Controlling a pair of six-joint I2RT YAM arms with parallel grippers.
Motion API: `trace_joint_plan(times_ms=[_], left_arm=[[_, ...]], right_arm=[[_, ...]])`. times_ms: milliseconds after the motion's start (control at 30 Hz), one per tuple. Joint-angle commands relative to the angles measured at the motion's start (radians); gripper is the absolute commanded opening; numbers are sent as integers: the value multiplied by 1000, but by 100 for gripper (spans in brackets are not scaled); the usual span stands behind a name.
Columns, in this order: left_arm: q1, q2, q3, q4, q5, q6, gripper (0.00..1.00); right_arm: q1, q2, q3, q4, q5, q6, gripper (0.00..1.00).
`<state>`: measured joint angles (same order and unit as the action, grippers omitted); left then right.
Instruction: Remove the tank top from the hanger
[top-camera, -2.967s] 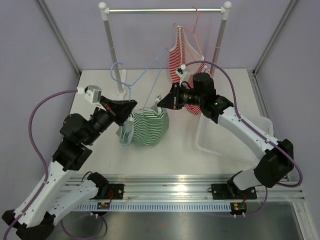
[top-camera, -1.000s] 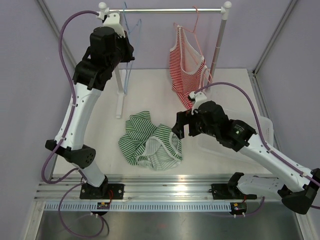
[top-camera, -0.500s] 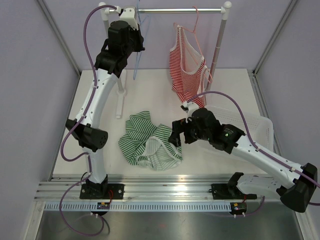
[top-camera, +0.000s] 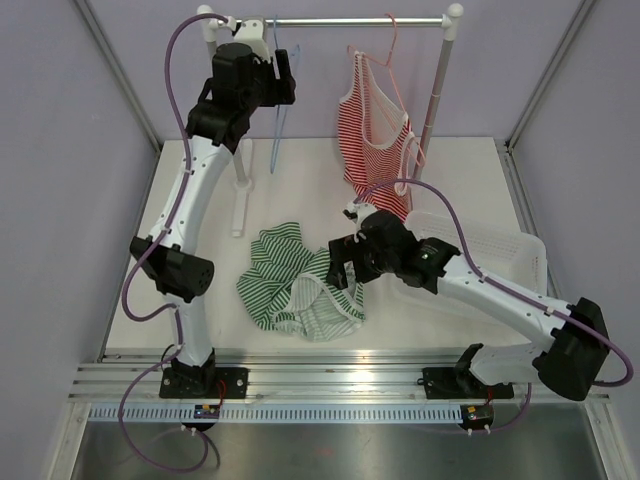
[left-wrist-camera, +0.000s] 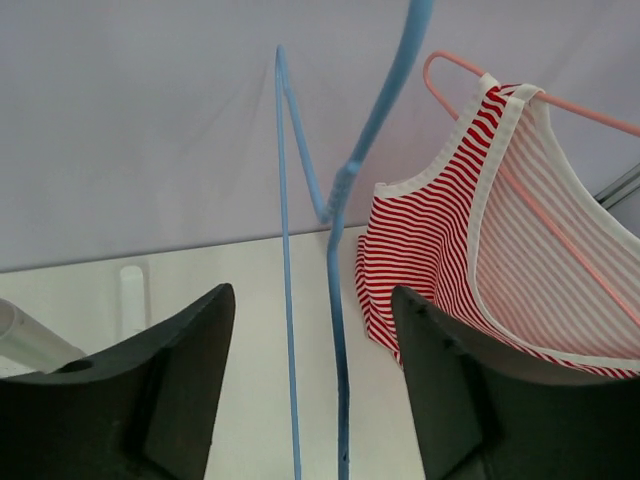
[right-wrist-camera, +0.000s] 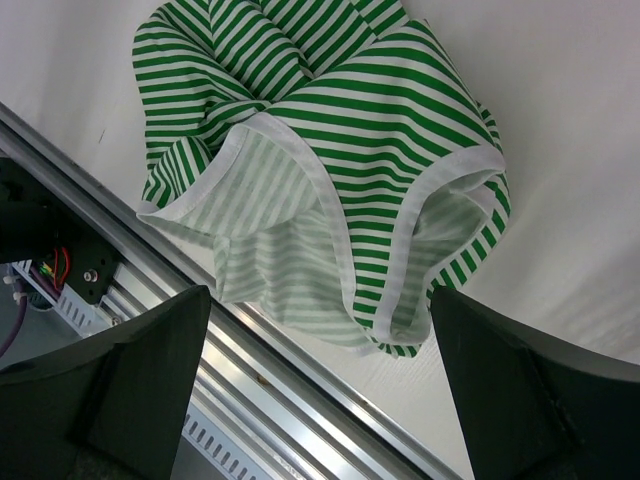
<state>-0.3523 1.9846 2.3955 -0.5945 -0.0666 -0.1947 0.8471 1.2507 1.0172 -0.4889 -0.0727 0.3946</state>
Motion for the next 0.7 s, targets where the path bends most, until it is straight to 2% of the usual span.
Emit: trace_joint_plan(times_ms=[0,100,133,300,433,600,667], left_arm=[[4,-124,-36,-11,-28,1,75],[4,-245,-135,-37,-70,-11,86],[4,-277,-169,-42,-79,-15,99],[4,-548,-395,-91,-143,-135,99],[4,-752,-666,-67,-113,-221,99],[4,-990,-892,-74,-139,-255,99],[3,-1041,-964,-105,-166,-247,99]], right_arm=[[6,65,84,53,1,-36,99],[18,130,119,96,14,-65,100],[23,148,130,96,19,-72,100],[55,297,240,110,56,-109,99],[96,467,357,72,146,-170,100],[142,634,497,-16,183,-194,100],[161,699,520,-36,200,-185,99]])
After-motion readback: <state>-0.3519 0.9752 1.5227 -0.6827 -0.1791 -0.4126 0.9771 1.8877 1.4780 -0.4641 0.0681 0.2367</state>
